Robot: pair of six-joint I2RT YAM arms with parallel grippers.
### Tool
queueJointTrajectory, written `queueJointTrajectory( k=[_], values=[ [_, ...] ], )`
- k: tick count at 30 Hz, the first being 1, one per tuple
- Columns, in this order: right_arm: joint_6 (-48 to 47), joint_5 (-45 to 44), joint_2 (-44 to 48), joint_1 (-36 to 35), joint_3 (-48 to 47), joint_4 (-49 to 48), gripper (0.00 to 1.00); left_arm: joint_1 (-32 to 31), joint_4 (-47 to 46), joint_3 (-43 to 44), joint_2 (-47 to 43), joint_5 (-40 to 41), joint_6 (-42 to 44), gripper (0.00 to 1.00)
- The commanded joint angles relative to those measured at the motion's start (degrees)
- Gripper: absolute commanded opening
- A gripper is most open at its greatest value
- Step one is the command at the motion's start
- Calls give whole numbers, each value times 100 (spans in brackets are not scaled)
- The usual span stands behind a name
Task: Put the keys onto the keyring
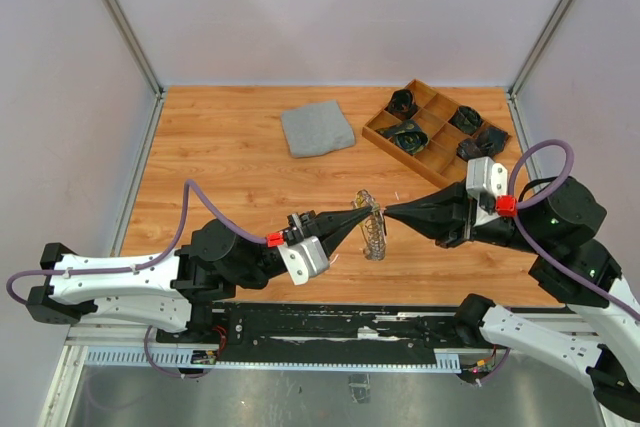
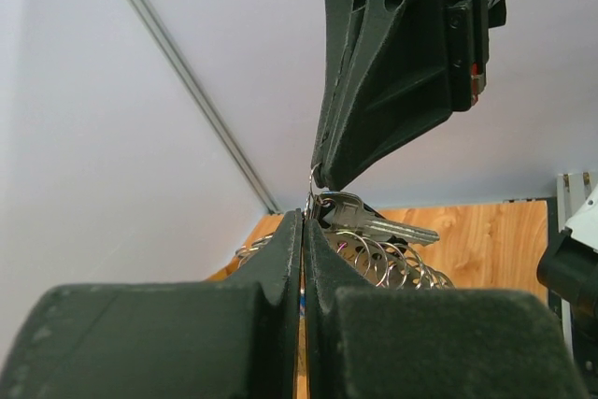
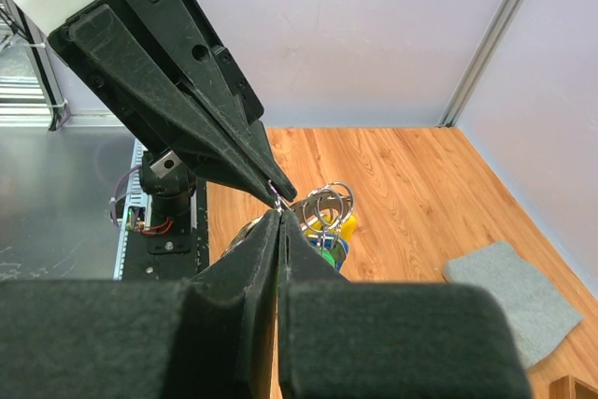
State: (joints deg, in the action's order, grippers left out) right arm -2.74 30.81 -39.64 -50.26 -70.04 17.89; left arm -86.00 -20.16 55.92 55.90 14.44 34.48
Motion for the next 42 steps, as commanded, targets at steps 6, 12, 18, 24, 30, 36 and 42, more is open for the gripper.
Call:
queueJointTrajectory(
  k=[6,12,18,24,30,36,42],
  values=[
    [89,-430,-29,-98,27,22,1,-57,-330,57,-26,24,-11,1],
    [64,-573,-13,-100,27,108,1,-57,-362,54,-18,57,-11,0],
    [63,-673,28,-103,75,127,1,-58,-470,57,30,194,-3,1],
    [152,-825,85,-98,145,-53,1,-56,-793,121,275,907,-11,0],
    [222,-1232,111,-102,206,-155,1,-55,-1026,209,508,1464,22,1],
    [402,-1573,88,-98,275,-223,1,-56,-1258,127,505,1459,58,0],
    [486,-1624,61,-100,320,-249,1,-58,-1375,121,549,1513,67,1]
  ],
)
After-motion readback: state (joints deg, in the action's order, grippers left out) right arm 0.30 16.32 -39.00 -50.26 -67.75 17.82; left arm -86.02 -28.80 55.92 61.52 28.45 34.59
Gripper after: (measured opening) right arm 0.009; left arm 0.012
